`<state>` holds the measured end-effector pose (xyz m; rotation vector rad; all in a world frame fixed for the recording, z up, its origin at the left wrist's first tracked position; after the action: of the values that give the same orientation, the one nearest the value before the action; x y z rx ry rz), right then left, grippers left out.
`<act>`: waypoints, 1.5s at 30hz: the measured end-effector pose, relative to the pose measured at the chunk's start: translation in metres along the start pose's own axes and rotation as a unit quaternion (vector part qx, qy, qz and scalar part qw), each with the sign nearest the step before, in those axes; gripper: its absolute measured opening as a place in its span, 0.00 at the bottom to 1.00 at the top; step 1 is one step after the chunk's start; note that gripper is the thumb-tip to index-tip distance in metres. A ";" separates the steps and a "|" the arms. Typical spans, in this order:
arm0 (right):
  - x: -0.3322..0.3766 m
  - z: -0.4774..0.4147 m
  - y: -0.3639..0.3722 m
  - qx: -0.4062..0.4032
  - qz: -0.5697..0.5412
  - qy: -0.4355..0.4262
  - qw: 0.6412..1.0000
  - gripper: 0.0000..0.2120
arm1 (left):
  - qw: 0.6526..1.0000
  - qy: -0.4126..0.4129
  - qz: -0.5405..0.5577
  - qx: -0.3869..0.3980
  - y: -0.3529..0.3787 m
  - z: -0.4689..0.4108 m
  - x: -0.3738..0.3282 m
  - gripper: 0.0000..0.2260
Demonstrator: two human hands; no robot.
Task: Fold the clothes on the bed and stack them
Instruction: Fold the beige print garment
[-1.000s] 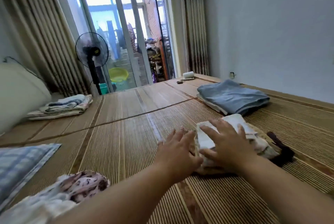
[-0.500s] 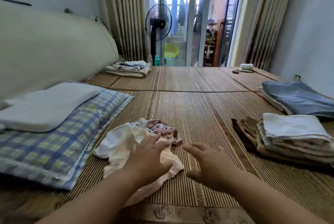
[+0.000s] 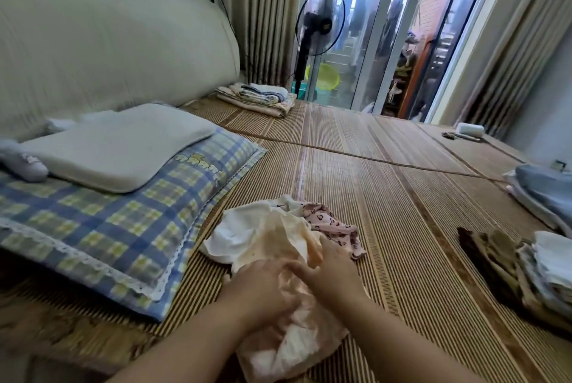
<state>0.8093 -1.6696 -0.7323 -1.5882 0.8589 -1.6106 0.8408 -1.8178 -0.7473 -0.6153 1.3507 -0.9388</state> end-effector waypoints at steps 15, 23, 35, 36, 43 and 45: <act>0.041 -0.003 -0.116 0.084 -0.641 0.038 0.762 0.16 | 0.984 -0.020 0.069 -0.160 -0.020 -0.020 -0.005 0.57; 0.024 0.031 -0.237 -0.059 -0.759 -0.055 0.646 0.14 | 0.997 0.033 -0.008 -0.067 -0.003 -0.002 -0.024 0.14; -0.084 0.077 -0.281 -0.299 -0.546 0.047 0.781 0.11 | 0.865 0.066 0.486 -0.108 -0.064 0.033 -0.046 0.10; -0.090 0.079 -0.265 -0.287 -0.440 0.066 0.848 0.10 | 0.873 0.097 0.467 -0.097 -0.064 0.036 -0.054 0.10; -0.146 0.097 -0.103 -0.017 -0.171 0.244 0.954 0.20 | 0.966 0.186 -0.016 0.178 0.020 0.062 -0.077 0.09; -0.143 0.090 -0.099 -0.063 -0.017 0.217 0.974 0.16 | 0.952 0.176 -0.099 0.231 0.035 0.064 -0.068 0.11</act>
<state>0.8951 -1.4939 -0.7219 -1.3559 1.1845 -2.0018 0.9129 -1.7513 -0.7297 -0.2274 1.3248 -1.5279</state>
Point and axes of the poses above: each hand's wrist, its own z-axis away from the middle knuckle, its own y-axis out of the palm, x = y × z, the point moved 6 cm from there along -z, towards the middle knuckle, and after that the axes turned 1 degree about x, right-handed, at the moved point
